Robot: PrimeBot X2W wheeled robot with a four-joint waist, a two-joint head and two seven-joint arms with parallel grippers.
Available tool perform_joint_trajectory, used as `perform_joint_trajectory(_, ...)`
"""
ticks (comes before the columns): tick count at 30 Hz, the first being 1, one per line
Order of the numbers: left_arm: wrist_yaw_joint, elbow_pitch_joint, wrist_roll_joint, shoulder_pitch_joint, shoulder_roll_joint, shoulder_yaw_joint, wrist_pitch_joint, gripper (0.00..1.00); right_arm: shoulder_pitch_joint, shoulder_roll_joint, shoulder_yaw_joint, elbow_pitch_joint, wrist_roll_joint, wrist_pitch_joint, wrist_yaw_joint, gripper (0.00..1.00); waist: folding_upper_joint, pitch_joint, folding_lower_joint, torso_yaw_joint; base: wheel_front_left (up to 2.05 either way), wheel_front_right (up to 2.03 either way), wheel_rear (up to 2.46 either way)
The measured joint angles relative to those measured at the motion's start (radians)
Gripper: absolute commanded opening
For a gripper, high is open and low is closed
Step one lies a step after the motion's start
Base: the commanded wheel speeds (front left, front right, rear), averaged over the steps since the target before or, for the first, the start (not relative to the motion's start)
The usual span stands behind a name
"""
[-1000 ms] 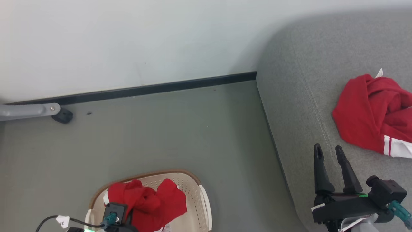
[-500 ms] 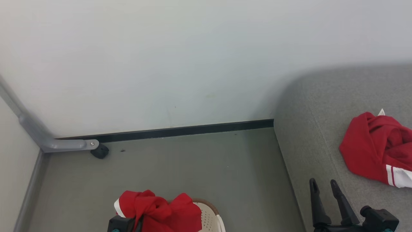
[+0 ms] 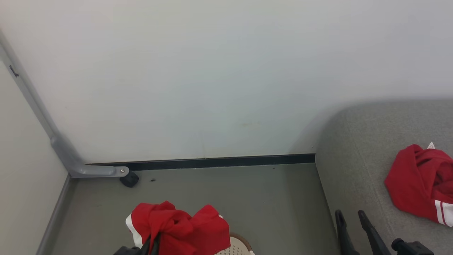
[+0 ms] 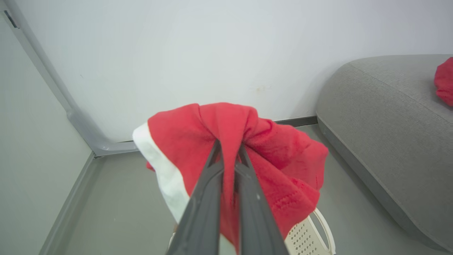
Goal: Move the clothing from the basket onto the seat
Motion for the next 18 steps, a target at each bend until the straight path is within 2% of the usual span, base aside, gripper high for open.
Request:
perform_joint_trajectory(8, 0.003, -0.197, 0.0, 0.131, 0.001, 0.0, 0.0, 0.0, 0.004, -0.016, 0.056, -0.013, 0.001, 0.0, 0.0, 1.0, 0.0, -0.029, 0.0, 0.016, 0.0, 0.0, 0.0)
perform_joint_trajectory(18, 0.012, -0.361, 0.004, 0.179, 0.002, -0.027, 0.0, 0.0, 0.021, -0.036, 0.09, -0.019, 0.009, 0.0, 0.0, 1.0, 0.0, -0.028, 0.0, 0.015, 0.0, 0.0, 0.0)
